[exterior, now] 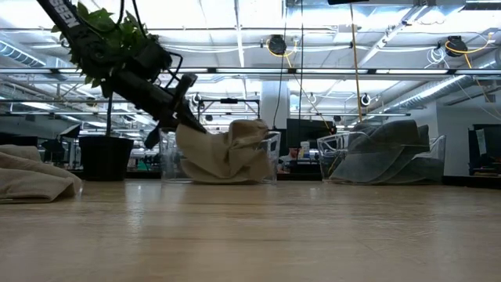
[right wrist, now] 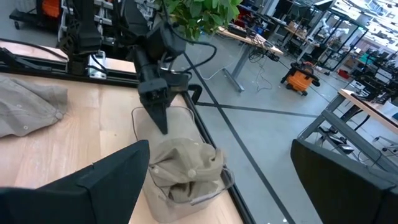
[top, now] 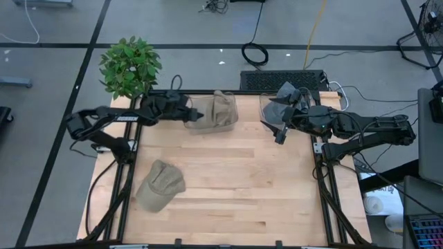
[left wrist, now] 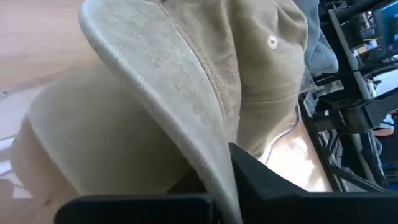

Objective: Pick & Place hat
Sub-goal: Put the right brown cap into the left transparent bin

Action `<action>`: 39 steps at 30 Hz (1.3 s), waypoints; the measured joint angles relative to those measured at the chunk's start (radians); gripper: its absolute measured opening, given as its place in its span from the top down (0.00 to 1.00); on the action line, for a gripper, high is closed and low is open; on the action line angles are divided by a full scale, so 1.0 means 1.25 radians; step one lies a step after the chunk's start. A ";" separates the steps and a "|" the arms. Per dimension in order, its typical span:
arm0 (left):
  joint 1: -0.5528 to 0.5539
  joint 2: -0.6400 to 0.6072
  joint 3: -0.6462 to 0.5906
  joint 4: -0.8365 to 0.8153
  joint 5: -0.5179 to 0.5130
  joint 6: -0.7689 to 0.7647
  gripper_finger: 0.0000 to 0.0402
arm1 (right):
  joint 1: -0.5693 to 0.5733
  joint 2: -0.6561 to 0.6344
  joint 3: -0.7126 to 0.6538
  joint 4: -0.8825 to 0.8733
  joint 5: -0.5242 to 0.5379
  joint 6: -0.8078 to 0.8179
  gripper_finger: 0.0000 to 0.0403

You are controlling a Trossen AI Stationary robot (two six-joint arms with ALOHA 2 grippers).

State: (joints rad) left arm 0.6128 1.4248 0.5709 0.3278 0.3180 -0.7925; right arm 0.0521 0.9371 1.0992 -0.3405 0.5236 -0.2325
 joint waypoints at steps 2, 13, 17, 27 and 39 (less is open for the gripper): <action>0.000 0.018 0.001 0.017 0.001 0.002 0.91 | 0.000 0.000 0.000 0.000 0.000 0.000 0.06; 0.004 -0.038 -0.002 0.020 0.023 0.040 0.45 | 0.000 0.000 0.000 0.000 0.000 -0.010 0.06; 0.010 -0.074 -0.002 0.027 0.015 0.043 0.32 | 0.000 0.000 0.000 0.000 0.000 -0.012 0.06; 0.034 -0.121 -0.002 0.027 0.009 0.043 0.21 | 0.000 0.000 0.000 0.001 0.000 -0.012 0.06; 0.062 -0.175 0.000 -0.034 0.025 0.010 0.24 | 0.000 0.000 0.000 0.012 0.000 -0.015 0.06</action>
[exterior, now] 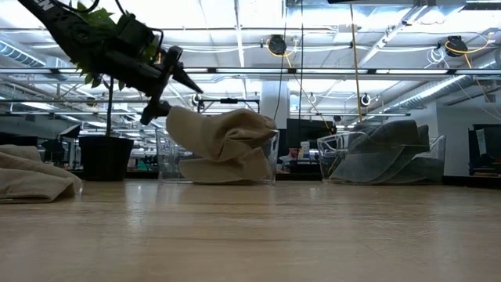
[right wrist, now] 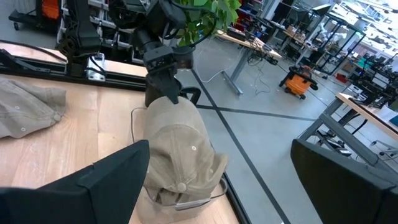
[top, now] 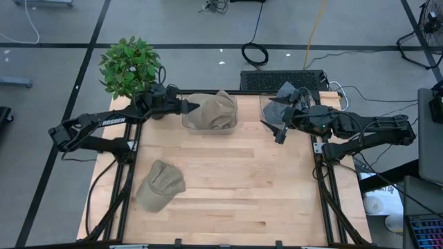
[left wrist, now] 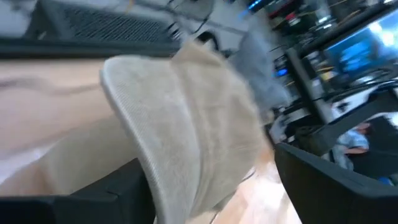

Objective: Pick & Place hat
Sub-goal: Put the right brown cap into the left transparent bin

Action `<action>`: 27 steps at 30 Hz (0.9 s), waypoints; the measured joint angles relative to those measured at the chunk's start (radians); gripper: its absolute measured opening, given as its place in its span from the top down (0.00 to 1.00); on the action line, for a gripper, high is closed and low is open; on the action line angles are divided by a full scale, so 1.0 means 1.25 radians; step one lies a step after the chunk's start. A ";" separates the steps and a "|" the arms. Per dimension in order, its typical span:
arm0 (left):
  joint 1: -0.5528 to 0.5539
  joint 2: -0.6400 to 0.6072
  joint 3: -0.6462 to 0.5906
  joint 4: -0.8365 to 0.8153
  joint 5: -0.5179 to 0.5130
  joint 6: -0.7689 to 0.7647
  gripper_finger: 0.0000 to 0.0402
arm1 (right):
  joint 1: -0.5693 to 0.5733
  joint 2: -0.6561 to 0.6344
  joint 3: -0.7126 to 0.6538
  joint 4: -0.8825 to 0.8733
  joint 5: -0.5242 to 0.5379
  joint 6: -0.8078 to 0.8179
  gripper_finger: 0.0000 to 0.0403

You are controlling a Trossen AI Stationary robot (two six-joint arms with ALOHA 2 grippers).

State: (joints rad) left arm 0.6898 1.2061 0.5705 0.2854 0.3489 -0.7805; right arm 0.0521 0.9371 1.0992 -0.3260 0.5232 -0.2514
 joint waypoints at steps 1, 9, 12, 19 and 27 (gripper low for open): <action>0.002 -0.009 0.000 -0.033 -0.001 0.002 0.24 | 0.000 0.000 0.000 0.001 0.000 0.000 0.06; 0.009 -0.066 0.000 -0.185 -0.036 0.022 0.23 | 0.000 0.000 0.000 0.009 0.000 -0.009 0.06; 0.009 -0.087 0.030 -0.281 -0.070 0.054 0.25 | 0.000 0.000 0.000 0.009 0.000 -0.009 0.06; 0.006 -0.092 0.189 -0.550 -0.250 0.156 0.30 | 0.000 0.000 0.000 0.010 0.000 -0.009 0.06; -0.048 -0.092 0.247 -0.435 -0.272 0.283 0.34 | 0.000 0.000 0.000 0.010 0.000 -0.009 0.06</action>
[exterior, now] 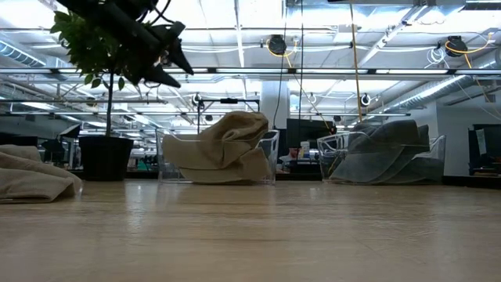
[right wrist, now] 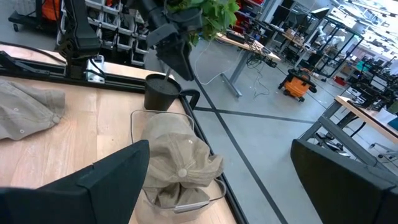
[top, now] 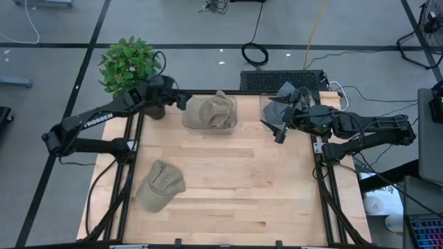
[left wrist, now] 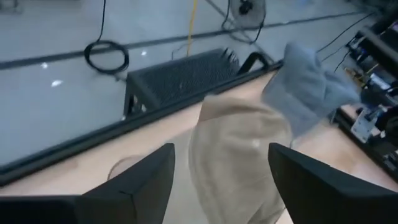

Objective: Pick & Place hat
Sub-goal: Put the right brown cap into the left transparent bin

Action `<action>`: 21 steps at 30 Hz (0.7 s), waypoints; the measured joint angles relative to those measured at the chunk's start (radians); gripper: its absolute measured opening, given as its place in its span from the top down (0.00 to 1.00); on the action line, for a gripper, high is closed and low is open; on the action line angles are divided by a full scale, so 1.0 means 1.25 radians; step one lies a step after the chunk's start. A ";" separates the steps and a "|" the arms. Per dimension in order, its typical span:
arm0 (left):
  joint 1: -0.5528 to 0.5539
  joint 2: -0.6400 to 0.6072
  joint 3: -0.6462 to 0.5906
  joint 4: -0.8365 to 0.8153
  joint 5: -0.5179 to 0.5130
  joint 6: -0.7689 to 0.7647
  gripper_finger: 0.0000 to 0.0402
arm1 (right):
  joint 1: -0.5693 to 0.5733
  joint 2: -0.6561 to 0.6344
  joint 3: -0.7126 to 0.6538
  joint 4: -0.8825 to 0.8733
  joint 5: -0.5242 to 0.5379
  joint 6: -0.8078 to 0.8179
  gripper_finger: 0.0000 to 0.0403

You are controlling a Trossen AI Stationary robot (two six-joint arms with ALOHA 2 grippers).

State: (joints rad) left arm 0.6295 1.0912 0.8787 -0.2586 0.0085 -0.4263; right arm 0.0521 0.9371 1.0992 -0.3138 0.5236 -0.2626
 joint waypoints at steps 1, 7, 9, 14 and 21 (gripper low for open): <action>-0.006 0.003 0.000 0.013 -0.002 0.001 0.36 | 0.000 0.000 0.000 0.000 0.000 0.000 0.06; -0.063 0.086 0.000 0.044 -0.021 0.057 0.60 | 0.000 0.000 0.000 0.000 0.000 0.000 0.06; -0.071 0.133 0.000 0.035 -0.030 0.053 0.77 | 0.000 0.000 0.000 0.000 0.000 0.000 0.06; -0.072 0.238 0.000 0.036 -0.063 0.054 0.96 | 0.000 0.000 0.000 0.001 0.000 0.008 0.06; -0.071 0.350 0.000 0.043 -0.068 0.045 0.98 | 0.000 0.000 0.000 0.002 0.000 0.009 0.06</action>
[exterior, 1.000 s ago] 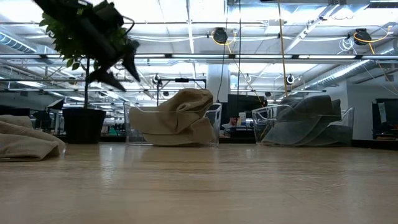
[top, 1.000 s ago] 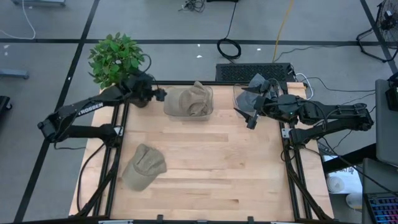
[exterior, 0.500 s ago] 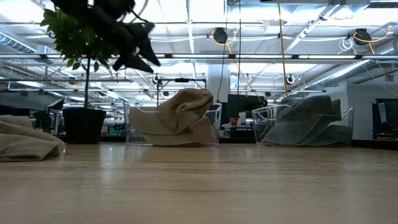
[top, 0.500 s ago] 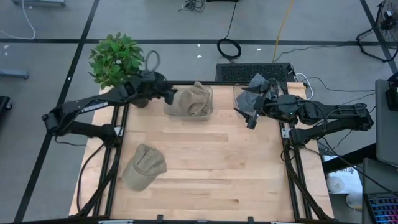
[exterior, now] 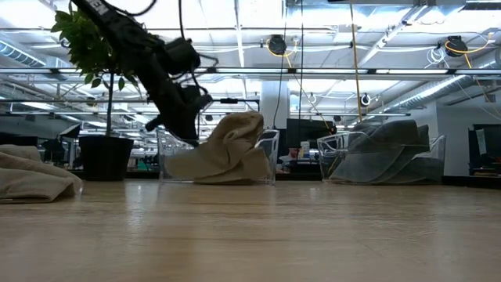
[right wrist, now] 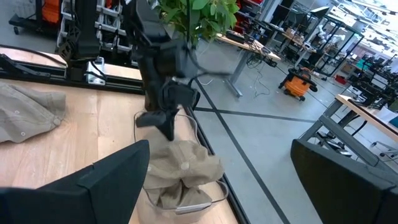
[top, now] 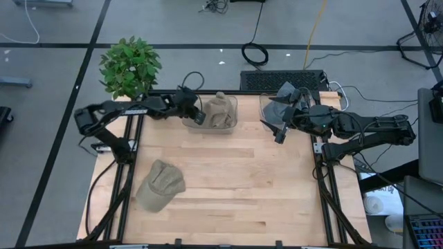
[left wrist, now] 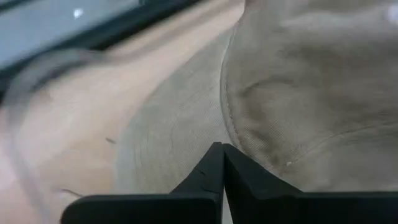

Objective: Pick & Place hat
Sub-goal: Put the right brown cap into the left transparent bin

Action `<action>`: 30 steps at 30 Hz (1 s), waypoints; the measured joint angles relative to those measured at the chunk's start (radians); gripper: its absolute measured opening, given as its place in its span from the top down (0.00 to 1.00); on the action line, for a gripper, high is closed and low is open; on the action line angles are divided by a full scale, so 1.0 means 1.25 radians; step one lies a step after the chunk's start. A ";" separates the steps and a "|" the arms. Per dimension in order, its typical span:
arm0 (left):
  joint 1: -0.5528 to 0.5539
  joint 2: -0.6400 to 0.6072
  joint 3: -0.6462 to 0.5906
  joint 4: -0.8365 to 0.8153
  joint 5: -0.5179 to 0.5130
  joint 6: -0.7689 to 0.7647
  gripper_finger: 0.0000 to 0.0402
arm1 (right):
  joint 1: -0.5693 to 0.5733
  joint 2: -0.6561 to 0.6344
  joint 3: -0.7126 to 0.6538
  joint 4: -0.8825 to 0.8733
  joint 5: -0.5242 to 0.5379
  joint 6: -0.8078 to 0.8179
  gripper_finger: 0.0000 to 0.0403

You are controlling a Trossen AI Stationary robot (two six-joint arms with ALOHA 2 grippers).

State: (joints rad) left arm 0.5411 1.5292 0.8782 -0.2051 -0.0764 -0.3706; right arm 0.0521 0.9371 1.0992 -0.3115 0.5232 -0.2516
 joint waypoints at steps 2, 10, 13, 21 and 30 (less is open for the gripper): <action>0.000 0.027 0.000 0.004 0.004 -0.008 0.97 | 0.000 0.000 0.000 0.000 0.000 0.000 0.06; 0.000 0.043 -0.001 0.027 0.022 -0.010 0.99 | 0.000 0.000 0.000 0.000 0.000 0.000 0.06; 0.000 0.001 0.007 0.034 0.006 0.006 0.98 | 0.000 0.000 0.000 0.000 0.000 0.000 0.06; 0.000 -0.052 0.039 0.039 0.039 0.016 0.99 | 0.000 0.000 0.000 -0.001 0.000 0.000 0.06; 0.002 0.062 0.038 0.045 0.065 -0.004 0.98 | 0.000 0.000 0.000 -0.003 0.000 0.004 0.06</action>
State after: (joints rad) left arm 0.5437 1.6062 0.9257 -0.1487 0.0051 -0.3752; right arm 0.0525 0.9372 1.0992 -0.3149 0.5232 -0.2467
